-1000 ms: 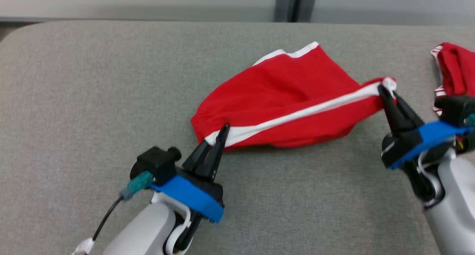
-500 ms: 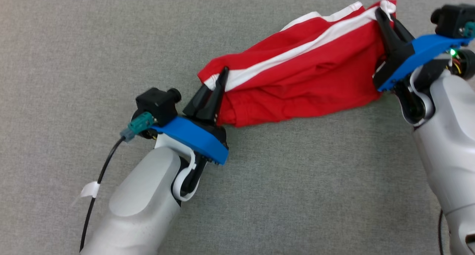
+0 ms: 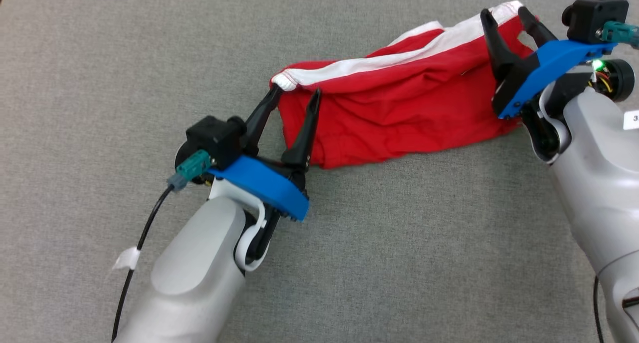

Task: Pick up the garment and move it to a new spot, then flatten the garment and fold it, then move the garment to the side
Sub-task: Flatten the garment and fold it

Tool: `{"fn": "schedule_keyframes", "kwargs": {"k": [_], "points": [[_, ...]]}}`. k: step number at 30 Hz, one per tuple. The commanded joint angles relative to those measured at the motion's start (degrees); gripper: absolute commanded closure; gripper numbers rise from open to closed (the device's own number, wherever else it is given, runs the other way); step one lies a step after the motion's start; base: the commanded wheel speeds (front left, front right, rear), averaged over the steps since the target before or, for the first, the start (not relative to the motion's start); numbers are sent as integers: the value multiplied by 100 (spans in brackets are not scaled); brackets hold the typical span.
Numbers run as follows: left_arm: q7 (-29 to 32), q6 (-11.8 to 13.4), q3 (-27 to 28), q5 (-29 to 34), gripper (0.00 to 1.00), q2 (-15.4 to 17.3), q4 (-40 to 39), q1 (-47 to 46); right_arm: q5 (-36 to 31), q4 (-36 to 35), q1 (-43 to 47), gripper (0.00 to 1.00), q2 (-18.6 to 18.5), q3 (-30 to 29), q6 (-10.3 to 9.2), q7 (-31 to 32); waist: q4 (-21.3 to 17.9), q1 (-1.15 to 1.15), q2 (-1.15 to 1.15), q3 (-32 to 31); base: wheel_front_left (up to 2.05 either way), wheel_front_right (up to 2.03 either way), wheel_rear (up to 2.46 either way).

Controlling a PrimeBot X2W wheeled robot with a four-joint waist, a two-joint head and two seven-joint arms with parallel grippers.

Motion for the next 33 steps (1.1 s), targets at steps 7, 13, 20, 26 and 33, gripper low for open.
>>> {"fn": "schedule_keyframes", "kwargs": {"k": [7,13,20,26,33], "points": [[-26,-6,565,551,0,150,-431,808,258,41,448,0,-536,449,1,-190,67,0,-1,-352,0,0,0],[-26,185,1551,1205,0,222,-1354,1590,471,132,637,0,-863,652,1,-128,181,0,-1,-463,0,0,0],[-27,379,2837,2096,0,-19,-2543,2409,587,408,574,0,-996,792,1,4,320,0,-1,-397,0,0,0],[-22,434,3420,2527,0,-227,-2981,2890,592,748,449,0,-974,871,1,140,421,0,-1,-335,0,0,0],[-21,538,3369,2407,0,-262,-2887,3187,741,977,498,26,-823,1003,1,480,453,0,-1,-353,0,0,0]]}}
